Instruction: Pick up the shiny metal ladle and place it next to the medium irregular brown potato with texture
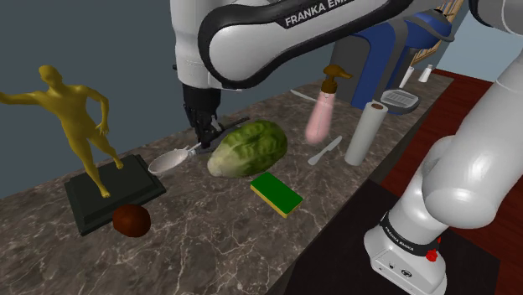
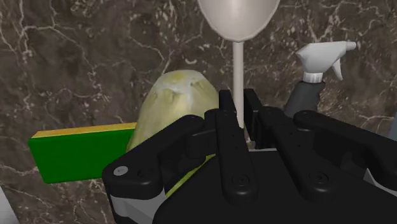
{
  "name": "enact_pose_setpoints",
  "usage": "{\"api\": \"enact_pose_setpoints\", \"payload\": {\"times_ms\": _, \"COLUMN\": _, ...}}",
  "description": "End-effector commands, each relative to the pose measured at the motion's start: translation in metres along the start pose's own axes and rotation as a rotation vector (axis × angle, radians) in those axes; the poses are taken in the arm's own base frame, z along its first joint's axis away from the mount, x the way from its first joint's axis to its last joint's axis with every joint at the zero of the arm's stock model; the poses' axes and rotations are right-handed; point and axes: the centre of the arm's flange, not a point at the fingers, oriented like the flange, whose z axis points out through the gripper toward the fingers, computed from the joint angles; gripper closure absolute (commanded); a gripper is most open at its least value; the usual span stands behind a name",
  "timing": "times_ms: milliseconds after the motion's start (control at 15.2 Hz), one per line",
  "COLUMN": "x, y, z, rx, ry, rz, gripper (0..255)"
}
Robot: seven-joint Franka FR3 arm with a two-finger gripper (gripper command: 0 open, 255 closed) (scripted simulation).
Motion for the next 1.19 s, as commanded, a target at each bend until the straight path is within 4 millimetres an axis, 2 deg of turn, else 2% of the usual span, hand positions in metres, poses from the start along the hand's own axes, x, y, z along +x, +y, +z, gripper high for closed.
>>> {"api": "enact_pose_setpoints", "payload": {"times_ms": 0, "x": -0.025, "y": 0.013, "z": -0.003, "rx": -0.001, "ry": 0.000, "rz": 0.002, "gripper": 255}}
{"api": "enact_pose_setpoints", "payload": {"times_ms": 1122, "x": -0.223, "y": 0.118, "z": -0.010, "rx": -0.001, "ry": 0.000, "rz": 0.002, "gripper": 255}}
